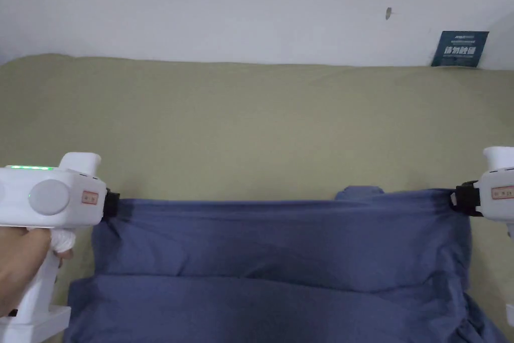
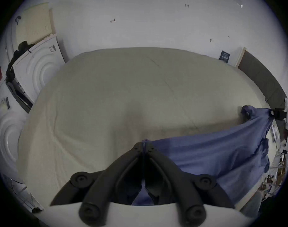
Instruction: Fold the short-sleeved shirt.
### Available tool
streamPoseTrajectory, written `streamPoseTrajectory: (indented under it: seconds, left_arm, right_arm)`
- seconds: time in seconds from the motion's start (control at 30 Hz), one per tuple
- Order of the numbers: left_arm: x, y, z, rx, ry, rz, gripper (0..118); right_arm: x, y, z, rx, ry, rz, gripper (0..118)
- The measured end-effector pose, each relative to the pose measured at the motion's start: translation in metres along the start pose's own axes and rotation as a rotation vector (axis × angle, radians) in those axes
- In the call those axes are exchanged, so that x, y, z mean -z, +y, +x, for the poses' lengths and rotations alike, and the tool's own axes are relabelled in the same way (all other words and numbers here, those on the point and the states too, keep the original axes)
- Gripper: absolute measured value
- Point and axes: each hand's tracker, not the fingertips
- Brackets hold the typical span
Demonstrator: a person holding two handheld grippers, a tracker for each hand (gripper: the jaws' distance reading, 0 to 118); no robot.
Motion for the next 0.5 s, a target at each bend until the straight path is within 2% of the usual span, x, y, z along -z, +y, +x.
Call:
streamPoseTrajectory:
  seconds: [0.27,0.5]
  left_arm:
    - [-0.08,-0.066,-0.002,0.025,-0.009,0.061,1]
    - [-0.103,-0.133,-0.009,-0.007,-0.026,0.062,1]
  right_arm:
    - [-0.093,-0.06,-0.008,-0.022,0.049,0.067,0]
    - [-0.116,-0.14,-0.004,0.001,0.069,0.028,0]
